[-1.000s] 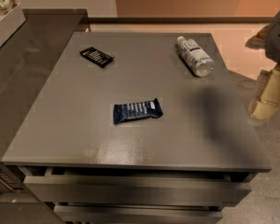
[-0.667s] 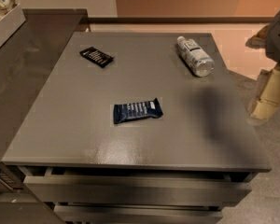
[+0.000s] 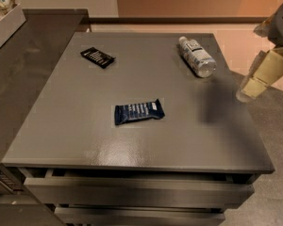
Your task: Move blue plastic bottle near rxbar blueberry
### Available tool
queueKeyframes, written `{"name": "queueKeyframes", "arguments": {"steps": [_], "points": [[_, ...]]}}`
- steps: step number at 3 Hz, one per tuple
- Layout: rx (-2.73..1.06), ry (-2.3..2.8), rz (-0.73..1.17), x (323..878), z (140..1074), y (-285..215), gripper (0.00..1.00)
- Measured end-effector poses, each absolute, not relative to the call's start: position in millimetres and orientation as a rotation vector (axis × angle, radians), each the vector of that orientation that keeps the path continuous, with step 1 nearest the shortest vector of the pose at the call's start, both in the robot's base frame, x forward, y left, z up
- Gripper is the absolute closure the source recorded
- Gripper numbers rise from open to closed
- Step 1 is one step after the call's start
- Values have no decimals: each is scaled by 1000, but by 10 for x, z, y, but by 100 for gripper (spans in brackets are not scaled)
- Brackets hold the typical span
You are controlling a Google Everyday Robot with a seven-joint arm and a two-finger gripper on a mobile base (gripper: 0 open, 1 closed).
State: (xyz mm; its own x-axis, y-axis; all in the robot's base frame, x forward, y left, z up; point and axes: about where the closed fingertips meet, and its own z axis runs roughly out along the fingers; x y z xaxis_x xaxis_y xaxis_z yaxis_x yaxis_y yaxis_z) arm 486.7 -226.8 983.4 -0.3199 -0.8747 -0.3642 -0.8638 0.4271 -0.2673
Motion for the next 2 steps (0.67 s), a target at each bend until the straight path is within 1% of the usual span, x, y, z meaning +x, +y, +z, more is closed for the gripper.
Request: {"name": "queueKeyframes", "arguments": {"steps": [2], "points": [[-1141, 2296, 65, 5543, 9617, -2322, 0]]}}
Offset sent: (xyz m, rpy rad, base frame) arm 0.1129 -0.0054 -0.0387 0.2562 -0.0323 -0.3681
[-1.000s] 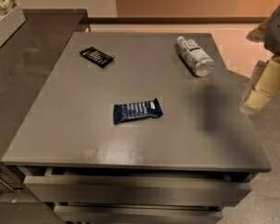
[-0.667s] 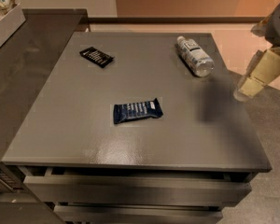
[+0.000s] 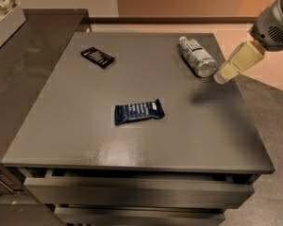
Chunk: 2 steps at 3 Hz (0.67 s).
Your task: Move blue plastic bottle near rxbar blueberry
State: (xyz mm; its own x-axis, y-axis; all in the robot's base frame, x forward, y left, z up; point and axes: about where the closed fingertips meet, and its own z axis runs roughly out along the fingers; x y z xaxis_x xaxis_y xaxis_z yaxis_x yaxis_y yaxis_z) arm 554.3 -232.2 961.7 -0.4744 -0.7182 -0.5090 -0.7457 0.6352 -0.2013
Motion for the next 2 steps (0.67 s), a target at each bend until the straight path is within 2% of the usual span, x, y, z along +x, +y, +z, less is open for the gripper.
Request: {"name": "queueKeyframes", "arguments": {"steps": [2], "points": [[-819, 2450, 85, 6118, 9213, -2209, 0]]}}
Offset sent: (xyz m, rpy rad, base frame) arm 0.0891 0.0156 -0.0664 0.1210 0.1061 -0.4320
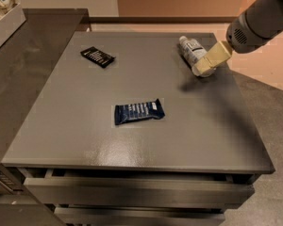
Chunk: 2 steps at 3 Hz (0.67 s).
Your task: Move blue plastic bottle near rxbar blueberry
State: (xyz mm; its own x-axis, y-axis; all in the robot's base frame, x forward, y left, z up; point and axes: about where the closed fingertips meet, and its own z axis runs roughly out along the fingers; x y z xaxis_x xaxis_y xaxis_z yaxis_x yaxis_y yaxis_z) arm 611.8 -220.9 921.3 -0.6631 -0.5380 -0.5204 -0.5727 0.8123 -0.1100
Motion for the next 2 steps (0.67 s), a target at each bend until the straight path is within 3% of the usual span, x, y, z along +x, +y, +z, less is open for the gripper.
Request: {"name": "queueKeyframes", "arguments": {"steps": [2], "points": [[-599, 2593, 88, 6462, 8847, -2130, 0]]}}
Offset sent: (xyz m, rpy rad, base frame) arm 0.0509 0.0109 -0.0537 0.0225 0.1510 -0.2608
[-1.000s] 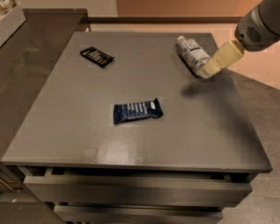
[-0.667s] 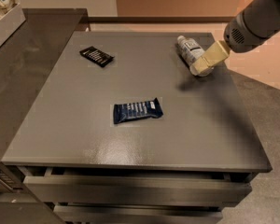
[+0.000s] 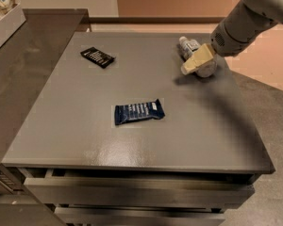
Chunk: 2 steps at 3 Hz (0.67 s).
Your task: Move blue plastic bottle near rxbar blueberry
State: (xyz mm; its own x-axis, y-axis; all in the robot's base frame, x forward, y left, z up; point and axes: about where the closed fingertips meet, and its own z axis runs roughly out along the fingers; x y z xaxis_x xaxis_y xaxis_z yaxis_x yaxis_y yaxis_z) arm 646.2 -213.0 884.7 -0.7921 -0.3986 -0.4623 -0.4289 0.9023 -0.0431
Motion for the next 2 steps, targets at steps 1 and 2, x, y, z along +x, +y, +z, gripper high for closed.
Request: {"name": "queueKeyframes", "arguments": {"steps": [1, 2], "points": [[-565, 2649, 74, 6587, 8732, -2108, 0], [-552, 2687, 61, 6707, 8667, -2098, 0]]}}
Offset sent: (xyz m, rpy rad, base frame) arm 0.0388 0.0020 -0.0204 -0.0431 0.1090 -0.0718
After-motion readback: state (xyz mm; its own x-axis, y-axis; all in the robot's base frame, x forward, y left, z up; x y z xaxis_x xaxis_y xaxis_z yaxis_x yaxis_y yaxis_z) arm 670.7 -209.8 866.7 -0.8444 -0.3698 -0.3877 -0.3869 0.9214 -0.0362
